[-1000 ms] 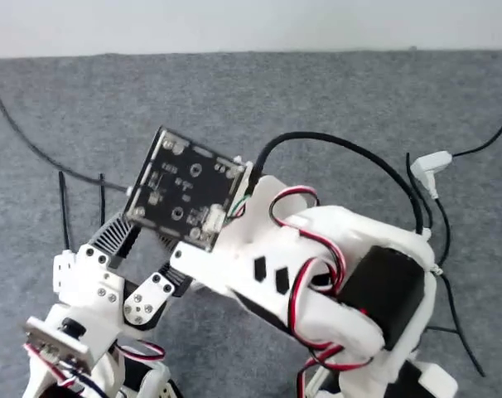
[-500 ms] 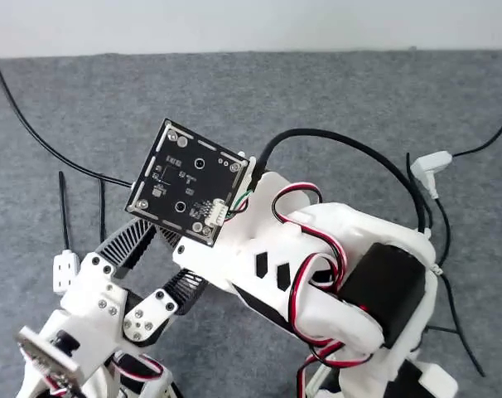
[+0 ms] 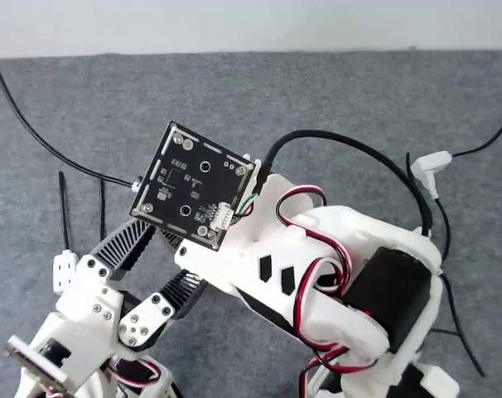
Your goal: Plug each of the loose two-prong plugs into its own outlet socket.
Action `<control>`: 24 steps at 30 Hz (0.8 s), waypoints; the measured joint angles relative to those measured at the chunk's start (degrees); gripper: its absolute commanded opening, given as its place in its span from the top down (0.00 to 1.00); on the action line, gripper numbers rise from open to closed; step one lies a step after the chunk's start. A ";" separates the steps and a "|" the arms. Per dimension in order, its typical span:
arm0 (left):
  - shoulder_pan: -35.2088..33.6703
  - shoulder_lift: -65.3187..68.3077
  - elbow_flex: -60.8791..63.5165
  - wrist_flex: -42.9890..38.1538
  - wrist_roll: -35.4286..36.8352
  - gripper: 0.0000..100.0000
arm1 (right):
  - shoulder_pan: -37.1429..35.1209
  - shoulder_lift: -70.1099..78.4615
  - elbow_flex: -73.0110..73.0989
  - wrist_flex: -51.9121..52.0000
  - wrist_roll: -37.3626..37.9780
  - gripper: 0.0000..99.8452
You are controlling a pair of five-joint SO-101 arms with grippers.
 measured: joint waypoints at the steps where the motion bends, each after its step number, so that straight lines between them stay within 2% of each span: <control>1: 0.00 0.00 0.00 0.00 0.00 0.77 | 0.09 0.00 0.00 0.00 0.00 0.99; 24: 0.00 0.00 0.09 -2.37 0.09 0.77 | 0.18 -0.44 0.00 0.00 -0.09 0.99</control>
